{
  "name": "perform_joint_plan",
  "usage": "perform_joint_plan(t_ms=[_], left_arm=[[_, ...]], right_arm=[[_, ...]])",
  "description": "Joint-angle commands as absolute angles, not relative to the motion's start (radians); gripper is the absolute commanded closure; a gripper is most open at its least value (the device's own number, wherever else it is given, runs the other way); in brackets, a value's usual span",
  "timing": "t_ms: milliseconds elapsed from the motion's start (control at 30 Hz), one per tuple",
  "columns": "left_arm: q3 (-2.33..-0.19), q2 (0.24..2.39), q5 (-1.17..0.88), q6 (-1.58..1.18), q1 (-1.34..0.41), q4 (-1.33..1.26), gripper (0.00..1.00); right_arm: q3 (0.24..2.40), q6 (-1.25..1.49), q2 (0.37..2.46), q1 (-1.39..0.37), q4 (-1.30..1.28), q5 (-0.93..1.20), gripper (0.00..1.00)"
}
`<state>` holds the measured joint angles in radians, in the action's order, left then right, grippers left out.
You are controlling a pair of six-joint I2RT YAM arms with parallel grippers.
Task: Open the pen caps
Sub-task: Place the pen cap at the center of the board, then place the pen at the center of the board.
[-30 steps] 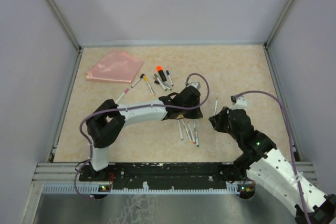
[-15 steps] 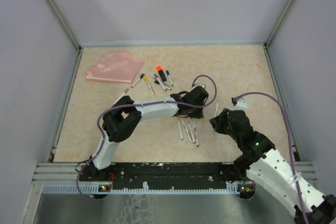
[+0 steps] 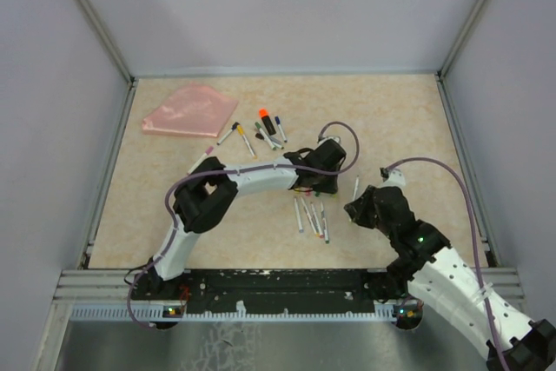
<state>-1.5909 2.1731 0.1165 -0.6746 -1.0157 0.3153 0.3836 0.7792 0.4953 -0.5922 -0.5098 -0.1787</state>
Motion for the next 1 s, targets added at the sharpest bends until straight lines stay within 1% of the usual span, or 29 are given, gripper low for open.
perform_joint_plan(t_ms=[0, 133, 267, 400, 600, 767, 833, 967], left_arm=[[-1.618, 2.152, 0.106, -0.673, -0.998, 0.325, 0.67], [-1.614, 2.096, 0.107, -0.665, -0.992, 0.325, 0.66], [-1.582, 1.998, 0.11, -0.639, -0.977, 0.315, 0.65], [-1.471, 1.863, 0.1, -0.565, -0.951, 0.26, 0.62], [-1.247, 1.638, 0.062, -0.467, -0.887, 0.179, 0.53], [-1.055, 1.478, 0.079, -0.465, -0.801, 0.159, 0.46], [-0.998, 1.425, 0.08, -0.466, -0.763, 0.161, 0.44], [-0.924, 1.341, 0.137, -0.457, -0.713, 0.181, 0.37]], right_arm=[[0.377, 0.805, 0.486, -0.584, -0.475, -0.163, 1.0], [0.377, 0.803, 0.499, -0.583, -0.475, -0.155, 1.0], [0.375, 0.799, 0.52, -0.583, -0.473, -0.137, 1.0], [0.372, 0.788, 0.544, -0.583, -0.464, -0.111, 1.0], [0.369, 0.763, 0.603, -0.583, -0.443, -0.058, 1.0], [0.358, 0.758, 0.663, -0.583, -0.412, -0.009, 1.0], [0.351, 0.758, 0.684, -0.583, -0.401, 0.005, 1.0], [0.334, 0.756, 0.729, -0.583, -0.38, 0.031, 0.96]])
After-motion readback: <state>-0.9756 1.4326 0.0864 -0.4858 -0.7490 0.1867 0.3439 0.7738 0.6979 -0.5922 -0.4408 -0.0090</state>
